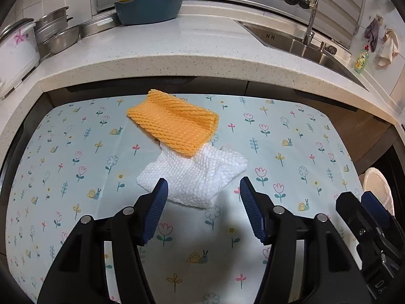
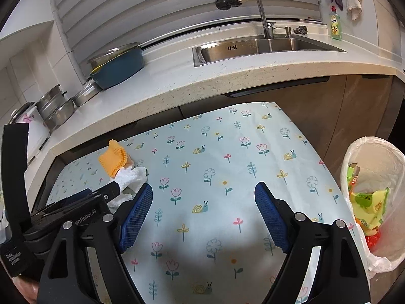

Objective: Collect trash
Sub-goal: 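Grasp the white cloth with the left tool while the right tool grasps the orange mesh sponge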

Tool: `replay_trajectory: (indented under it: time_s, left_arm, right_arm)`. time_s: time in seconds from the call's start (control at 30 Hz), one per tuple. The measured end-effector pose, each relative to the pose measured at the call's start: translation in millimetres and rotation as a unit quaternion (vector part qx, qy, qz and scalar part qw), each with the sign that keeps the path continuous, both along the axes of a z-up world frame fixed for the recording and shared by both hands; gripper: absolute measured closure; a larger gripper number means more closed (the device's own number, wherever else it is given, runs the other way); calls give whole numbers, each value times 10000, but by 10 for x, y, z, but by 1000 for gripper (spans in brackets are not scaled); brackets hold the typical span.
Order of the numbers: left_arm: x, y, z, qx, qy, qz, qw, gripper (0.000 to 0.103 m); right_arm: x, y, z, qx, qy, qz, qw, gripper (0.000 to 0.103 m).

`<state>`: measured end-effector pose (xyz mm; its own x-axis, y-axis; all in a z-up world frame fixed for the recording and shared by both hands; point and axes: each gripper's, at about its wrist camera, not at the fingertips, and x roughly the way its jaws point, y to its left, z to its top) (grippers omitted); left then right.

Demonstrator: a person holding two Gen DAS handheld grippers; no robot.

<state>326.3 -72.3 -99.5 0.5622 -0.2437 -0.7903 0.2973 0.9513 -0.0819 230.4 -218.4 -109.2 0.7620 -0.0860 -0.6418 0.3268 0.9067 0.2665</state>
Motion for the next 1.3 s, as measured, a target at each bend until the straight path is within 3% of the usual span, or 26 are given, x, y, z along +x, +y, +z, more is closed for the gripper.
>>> replay_trajectory:
  time_s: [0.07, 0.1, 0.13, 0.23, 0.3, 0.83, 1.03, 1.3]
  left_arm:
    - [38, -21, -74, 14, 58, -13, 10000, 48]
    - [54, -28, -101, 5, 97, -18, 10000, 53]
    - [67, -23, -126, -24, 138, -34, 9999, 67]
    - [94, 35, -182, -179, 333, -38, 9993, 95]
    - [58, 93, -164, -244, 329, 8, 9992, 98]
    - [-495, 1097, 90, -561, 352, 851, 9942, 100]
    - [-463, 1569, 143, -561, 285, 1305, 9895, 100]
    - [-104, 1950, 161, -369, 70, 1729, 9842, 100]
  right_arm:
    - [62, 17, -27, 2, 19, 26, 10000, 23]
    - [89, 24, -40, 9, 28, 38, 10000, 23]
    - [112, 34, -53, 9, 40, 49, 10000, 23]
    - [149, 60, -83, 12, 66, 77, 9999, 23]
    - [166, 86, -90, 16, 81, 110, 9999, 23]
    - [249, 717, 84, 103, -39, 731, 9973, 23]
    - [445, 1066, 35, 275, 12, 1088, 9937, 23]
    - [899, 1509, -125, 283, 220, 1467, 9885, 26]
